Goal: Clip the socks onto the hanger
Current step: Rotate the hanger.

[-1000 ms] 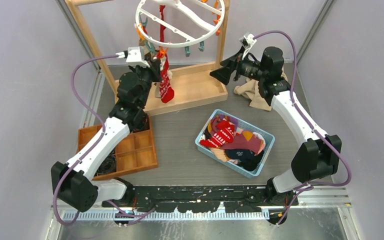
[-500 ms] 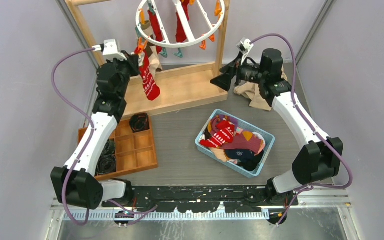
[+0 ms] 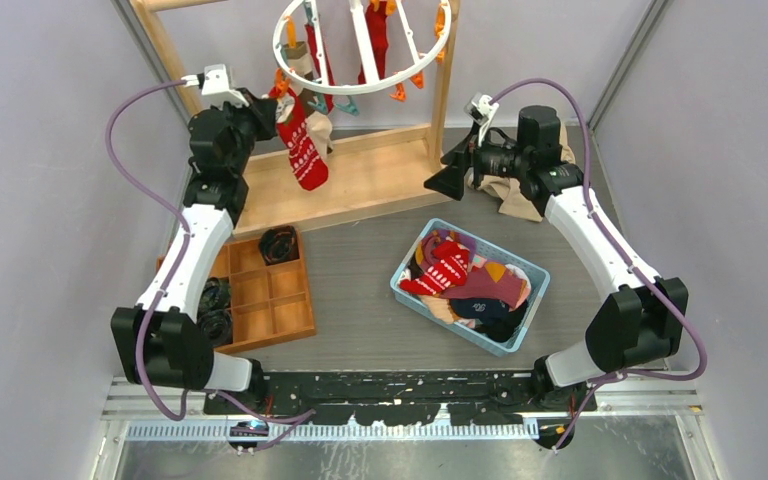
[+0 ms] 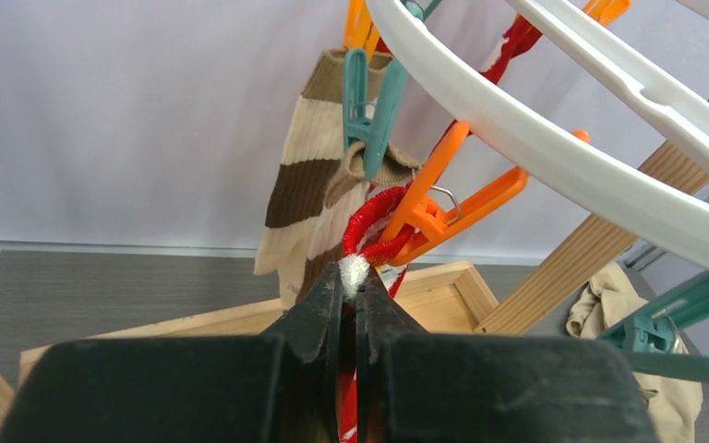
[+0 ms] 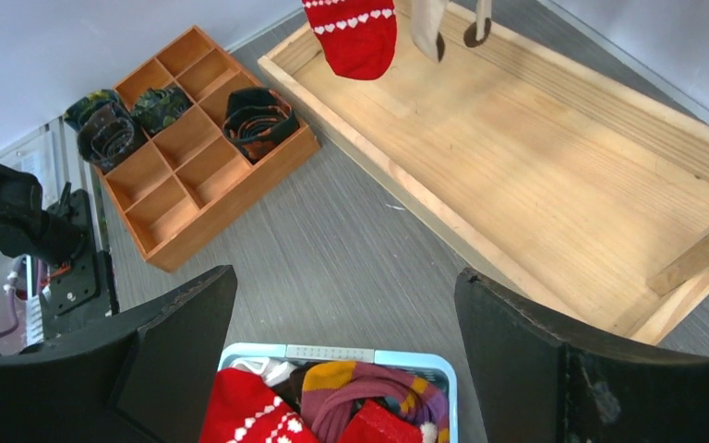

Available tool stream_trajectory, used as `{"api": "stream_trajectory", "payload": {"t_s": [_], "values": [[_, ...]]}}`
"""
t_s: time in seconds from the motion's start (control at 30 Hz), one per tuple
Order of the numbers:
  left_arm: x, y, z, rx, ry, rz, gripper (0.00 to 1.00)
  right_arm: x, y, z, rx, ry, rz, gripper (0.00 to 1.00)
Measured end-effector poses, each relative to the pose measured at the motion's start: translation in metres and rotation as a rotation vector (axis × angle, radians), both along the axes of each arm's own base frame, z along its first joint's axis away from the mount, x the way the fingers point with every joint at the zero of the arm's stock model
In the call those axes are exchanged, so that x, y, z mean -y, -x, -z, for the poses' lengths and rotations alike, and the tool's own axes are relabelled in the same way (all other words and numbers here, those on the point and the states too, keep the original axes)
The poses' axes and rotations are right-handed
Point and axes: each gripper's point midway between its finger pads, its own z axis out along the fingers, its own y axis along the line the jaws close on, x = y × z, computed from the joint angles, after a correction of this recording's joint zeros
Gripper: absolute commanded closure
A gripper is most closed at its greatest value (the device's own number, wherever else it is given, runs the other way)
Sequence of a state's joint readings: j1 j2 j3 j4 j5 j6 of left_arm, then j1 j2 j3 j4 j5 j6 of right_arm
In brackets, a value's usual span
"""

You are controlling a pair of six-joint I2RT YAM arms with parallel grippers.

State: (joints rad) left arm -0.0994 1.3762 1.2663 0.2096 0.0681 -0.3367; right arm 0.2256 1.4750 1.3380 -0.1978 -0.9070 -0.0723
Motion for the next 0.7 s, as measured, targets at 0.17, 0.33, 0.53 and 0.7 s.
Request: {"api": "stream_trajectory", "payload": {"t_s": [0.17, 0.33, 0.53, 0.7], "values": [[-0.005, -0.007, -0.005, 0.005, 0.026, 0.002, 1.00, 0.001, 0.005, 0.008, -0.003, 0.027, -0.022, 0.06], [-0.003, -0.006, -0.007, 0.005, 0.056, 0.021, 1.00, 0.003, 0.013, 0.020, 0.008, 0.072, -0.066, 0.06], [0.004, -0.005, 0.001, -0.009, 0.107, 0.053, 0.91, 0.010, 0.029, 0.042, 0.029, 0.160, -0.133, 0.03], [0.007, -0.003, 0.005, -0.021, 0.140, 0.066, 0.81, 0.019, 0.057, 0.068, 0.082, 0.263, -0.278, 0.00]]}}
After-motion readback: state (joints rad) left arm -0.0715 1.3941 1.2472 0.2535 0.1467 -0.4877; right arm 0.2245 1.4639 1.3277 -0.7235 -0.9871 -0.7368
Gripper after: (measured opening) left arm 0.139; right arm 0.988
